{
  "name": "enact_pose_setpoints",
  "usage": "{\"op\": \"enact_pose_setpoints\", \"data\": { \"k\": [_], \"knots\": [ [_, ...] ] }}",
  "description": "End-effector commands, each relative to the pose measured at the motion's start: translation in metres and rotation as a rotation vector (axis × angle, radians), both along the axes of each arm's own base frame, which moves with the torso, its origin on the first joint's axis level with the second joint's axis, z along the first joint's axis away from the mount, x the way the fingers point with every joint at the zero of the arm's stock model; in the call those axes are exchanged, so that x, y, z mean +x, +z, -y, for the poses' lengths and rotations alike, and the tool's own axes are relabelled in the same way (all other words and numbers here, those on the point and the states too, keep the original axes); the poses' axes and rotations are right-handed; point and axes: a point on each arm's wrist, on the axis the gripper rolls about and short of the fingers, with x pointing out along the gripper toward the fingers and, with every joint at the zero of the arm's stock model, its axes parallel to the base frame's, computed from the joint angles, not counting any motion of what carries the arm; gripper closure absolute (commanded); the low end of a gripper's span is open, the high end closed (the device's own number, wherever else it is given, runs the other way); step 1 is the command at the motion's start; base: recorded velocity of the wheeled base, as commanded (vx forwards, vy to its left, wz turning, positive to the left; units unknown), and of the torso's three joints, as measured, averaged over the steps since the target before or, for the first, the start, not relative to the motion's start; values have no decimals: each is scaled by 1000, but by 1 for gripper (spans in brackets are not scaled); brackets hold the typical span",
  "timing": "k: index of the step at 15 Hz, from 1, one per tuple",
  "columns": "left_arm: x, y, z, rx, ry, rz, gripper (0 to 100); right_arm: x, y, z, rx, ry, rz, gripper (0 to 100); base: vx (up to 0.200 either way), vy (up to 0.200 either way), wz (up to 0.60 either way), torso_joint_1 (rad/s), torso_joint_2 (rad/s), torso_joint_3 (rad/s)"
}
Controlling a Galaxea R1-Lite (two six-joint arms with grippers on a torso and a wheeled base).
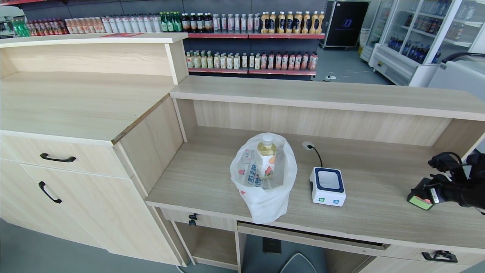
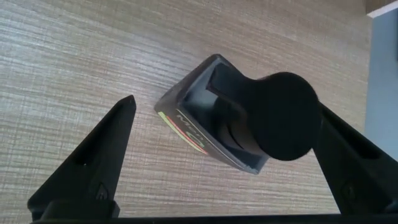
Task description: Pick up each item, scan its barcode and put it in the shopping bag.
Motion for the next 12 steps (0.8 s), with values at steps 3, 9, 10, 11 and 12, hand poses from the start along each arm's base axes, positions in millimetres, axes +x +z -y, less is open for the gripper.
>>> {"op": "enact_pose_setpoints", "data": {
  "k": [3,9,10,11,12],
  "knots": [
    [0,0,0,0,0,1,0,8,-13,-6,18,41,4,0,0,0,0,0,0,0],
    [0,0,0,0,0,1,0,12,-18,-15,43,85,-3,100,0,0,0,0,0,0],
    [0,0,0,0,0,1,0,11,-18,-16,43,87,-3,100,0,0,0,0,0,0],
    [0,0,0,0,0,1,0,11,-16,-16,34,93,-1,100,0,0,0,0,0,0],
    [0,0,0,0,0,1,0,13,-12,-19,24,100,12,100,0,0,0,0,0,0]
  ]
}}
